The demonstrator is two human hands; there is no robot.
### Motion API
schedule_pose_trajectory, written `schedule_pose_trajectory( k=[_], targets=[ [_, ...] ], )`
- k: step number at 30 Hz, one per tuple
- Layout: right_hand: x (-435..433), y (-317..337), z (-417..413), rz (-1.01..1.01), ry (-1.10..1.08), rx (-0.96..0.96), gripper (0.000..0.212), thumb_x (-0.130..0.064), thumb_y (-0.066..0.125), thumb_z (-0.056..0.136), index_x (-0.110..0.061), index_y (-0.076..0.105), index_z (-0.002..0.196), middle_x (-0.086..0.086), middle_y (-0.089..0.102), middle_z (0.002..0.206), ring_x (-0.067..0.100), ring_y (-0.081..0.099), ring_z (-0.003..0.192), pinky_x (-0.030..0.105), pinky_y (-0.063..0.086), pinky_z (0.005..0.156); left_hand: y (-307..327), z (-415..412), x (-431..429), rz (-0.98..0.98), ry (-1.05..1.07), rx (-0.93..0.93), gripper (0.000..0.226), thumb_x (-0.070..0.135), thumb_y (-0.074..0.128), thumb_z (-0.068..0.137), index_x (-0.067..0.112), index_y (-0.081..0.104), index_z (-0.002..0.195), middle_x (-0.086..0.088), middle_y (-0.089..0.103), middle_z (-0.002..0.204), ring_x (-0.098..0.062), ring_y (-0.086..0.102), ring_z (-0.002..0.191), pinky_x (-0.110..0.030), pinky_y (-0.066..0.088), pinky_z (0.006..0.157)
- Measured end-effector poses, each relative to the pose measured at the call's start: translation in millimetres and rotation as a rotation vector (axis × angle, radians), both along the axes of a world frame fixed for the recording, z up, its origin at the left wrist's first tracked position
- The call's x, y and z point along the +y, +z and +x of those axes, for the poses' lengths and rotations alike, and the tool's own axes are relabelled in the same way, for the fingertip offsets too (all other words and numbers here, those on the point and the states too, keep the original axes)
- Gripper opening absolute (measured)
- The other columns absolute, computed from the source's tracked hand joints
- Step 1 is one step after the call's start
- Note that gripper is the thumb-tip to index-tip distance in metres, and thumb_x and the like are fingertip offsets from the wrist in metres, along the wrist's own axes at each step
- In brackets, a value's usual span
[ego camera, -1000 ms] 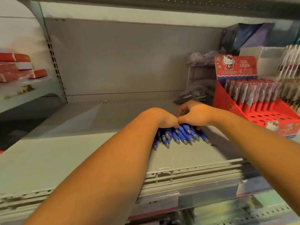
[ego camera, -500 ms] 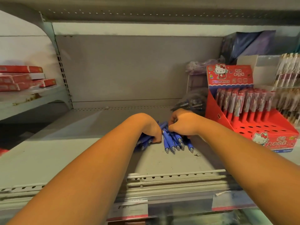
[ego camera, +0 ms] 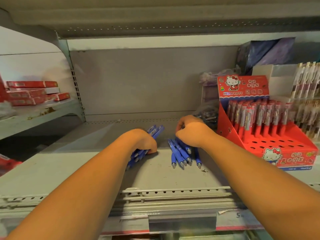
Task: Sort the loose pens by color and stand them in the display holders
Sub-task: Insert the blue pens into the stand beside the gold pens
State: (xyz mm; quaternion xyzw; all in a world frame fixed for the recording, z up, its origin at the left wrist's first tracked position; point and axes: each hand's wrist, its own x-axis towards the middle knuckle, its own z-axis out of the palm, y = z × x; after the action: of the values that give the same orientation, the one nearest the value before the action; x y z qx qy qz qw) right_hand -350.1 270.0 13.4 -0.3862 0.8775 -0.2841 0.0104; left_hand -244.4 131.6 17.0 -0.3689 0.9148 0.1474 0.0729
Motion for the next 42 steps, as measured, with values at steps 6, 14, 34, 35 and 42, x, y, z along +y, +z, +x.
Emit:
schedule_pose_trajectory(
  k=[6, 14, 34, 35, 42],
  targets=[
    [3, 2, 10, -0.456, 0.044, -0.049, 0.019, -0.010, 0.058, 0.086, -0.024, 0.057, 0.098, -0.001, 0.058, 0.077, 0.010, 0.053, 0.054, 0.017, 0.039, 0.043, 3, 30, -10, 0.276, 0.047, 0.468, 0.009, 0.015, 0.059, 0.057, 0.007, 0.056, 0.061, -0.012, 0.055, 0.059, -0.024, 0.049, 0.053, -0.031, 0.041, 0.056],
    [52, 19, 82, -1.041, 0.231, -0.498, 0.034, -0.004, 0.062, 0.092, -0.021, 0.054, 0.120, 0.012, 0.068, 0.104, 0.020, 0.066, 0.058, 0.028, 0.042, 0.041, 21, 48, 31, 0.604, -0.220, 1.089, 0.016, 0.010, 0.062, 0.066, 0.017, 0.057, 0.053, -0.008, 0.052, 0.048, -0.025, 0.043, 0.045, -0.034, 0.034, 0.048],
    [366, 8, 115, -1.291, -0.026, -0.252, 0.059, -0.021, 0.069, 0.071, -0.022, 0.055, 0.128, 0.001, 0.073, 0.093, 0.023, 0.070, 0.063, 0.030, 0.053, 0.050, 4, 11, 316, 1.290, -0.930, 1.157, 0.011, 0.016, 0.068, 0.056, 0.015, 0.060, 0.064, -0.012, 0.051, 0.062, -0.026, 0.046, 0.053, -0.032, 0.043, 0.050],
    [385, 6, 111, -1.292, -0.024, -0.255, 0.059, -0.020, 0.069, 0.072, -0.021, 0.054, 0.129, 0.002, 0.073, 0.094, 0.025, 0.070, 0.064, 0.029, 0.054, 0.048, 2, 6, 333, 1.281, -0.937, 1.161, 0.012, 0.016, 0.068, 0.057, 0.014, 0.060, 0.066, -0.012, 0.052, 0.063, -0.026, 0.046, 0.053, -0.032, 0.043, 0.050],
    [489, 3, 73, -1.259, 0.025, -0.297, 0.054, -0.015, 0.068, 0.073, -0.022, 0.054, 0.125, 0.004, 0.074, 0.093, 0.028, 0.072, 0.065, 0.025, 0.053, 0.047, -6, -28, 439, 1.289, -0.939, 1.222, 0.010, 0.015, 0.069, 0.060, 0.015, 0.063, 0.068, -0.008, 0.056, 0.064, -0.026, 0.049, 0.053, -0.032, 0.046, 0.051]
  ],
)
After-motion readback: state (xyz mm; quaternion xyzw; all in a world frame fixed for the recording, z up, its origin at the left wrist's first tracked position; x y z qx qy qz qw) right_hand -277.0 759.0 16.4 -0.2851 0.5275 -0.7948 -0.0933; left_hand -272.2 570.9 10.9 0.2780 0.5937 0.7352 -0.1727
